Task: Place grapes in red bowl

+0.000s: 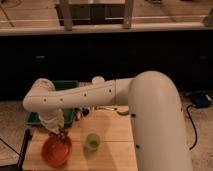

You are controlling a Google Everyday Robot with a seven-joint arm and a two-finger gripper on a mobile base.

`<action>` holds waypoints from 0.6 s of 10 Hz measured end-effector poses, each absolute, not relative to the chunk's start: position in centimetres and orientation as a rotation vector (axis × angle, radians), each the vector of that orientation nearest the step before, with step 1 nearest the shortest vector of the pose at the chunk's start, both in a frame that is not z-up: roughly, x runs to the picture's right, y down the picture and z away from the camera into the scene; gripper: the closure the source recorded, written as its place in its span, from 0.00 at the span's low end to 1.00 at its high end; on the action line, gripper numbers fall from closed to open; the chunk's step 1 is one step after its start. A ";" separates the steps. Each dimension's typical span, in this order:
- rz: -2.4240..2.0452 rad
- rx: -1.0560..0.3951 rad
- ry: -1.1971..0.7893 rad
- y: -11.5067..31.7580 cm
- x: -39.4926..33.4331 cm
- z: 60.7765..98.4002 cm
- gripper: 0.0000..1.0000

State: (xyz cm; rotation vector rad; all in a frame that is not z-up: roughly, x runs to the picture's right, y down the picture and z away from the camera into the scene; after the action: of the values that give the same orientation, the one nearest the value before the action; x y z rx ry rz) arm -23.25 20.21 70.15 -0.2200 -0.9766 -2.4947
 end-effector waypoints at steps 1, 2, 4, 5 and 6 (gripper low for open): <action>-2.483 -0.223 -0.974 20.6 -23.1 69.9 0.28; -2.474 -0.224 -0.971 20.7 -23.0 69.9 0.22; -2.464 -0.224 -0.971 21.2 -23.0 69.7 0.20; -2.460 -0.223 -0.972 21.4 -23.0 69.6 0.20; -2.457 -0.222 -0.972 21.5 -23.1 69.6 0.20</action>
State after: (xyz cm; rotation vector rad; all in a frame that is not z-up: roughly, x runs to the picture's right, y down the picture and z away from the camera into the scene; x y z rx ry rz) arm -23.06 21.53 69.57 -0.2224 -0.9721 -2.4567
